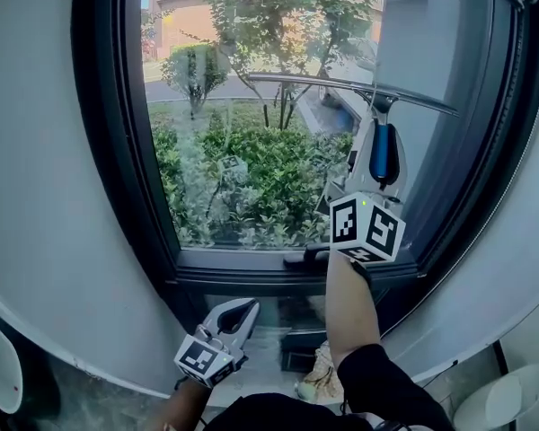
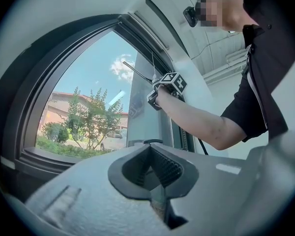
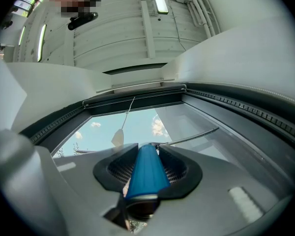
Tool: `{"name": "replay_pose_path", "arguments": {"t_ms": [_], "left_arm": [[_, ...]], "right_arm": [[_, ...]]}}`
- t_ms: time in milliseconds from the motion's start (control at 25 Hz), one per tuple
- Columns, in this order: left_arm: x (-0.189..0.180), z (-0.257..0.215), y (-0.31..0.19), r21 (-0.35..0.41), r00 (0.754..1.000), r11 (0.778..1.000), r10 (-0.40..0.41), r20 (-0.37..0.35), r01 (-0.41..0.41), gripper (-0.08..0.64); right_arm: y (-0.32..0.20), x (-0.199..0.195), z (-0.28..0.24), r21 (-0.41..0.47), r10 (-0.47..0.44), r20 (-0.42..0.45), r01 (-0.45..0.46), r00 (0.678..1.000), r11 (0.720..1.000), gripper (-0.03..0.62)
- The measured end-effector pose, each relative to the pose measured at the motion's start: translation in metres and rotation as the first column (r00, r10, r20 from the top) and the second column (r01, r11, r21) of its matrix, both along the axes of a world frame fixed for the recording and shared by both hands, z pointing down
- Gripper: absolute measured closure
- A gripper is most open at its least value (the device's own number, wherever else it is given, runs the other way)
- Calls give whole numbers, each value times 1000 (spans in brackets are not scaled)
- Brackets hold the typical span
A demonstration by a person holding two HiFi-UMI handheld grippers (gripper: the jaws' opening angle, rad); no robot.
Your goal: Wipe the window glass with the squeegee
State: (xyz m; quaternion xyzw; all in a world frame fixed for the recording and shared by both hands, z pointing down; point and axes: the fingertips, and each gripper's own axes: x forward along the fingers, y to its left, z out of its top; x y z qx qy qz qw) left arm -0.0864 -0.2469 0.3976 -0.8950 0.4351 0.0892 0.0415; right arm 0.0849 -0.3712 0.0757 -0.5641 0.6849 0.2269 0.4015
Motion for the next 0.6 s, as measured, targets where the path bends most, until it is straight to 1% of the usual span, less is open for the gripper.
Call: {"name": "replay_pose_path", "arguments": {"t_ms": [160, 280, 600], "left_arm": [[-2, 8, 1, -11, 1000, 1000, -2, -14, 2, 558], [1, 9, 3, -23, 1000, 1000, 4, -10, -4, 558], [11, 6, 6, -10, 1000, 999, 30, -5, -30, 558]], "right_arm": [[0, -1, 9, -13, -1, -7, 1, 1000, 1000, 460], [1, -1, 14, -22, 1, -7, -1, 1000, 1000, 460], [1, -1, 23, -44, -1, -3, 1, 1000, 999, 460]]}}
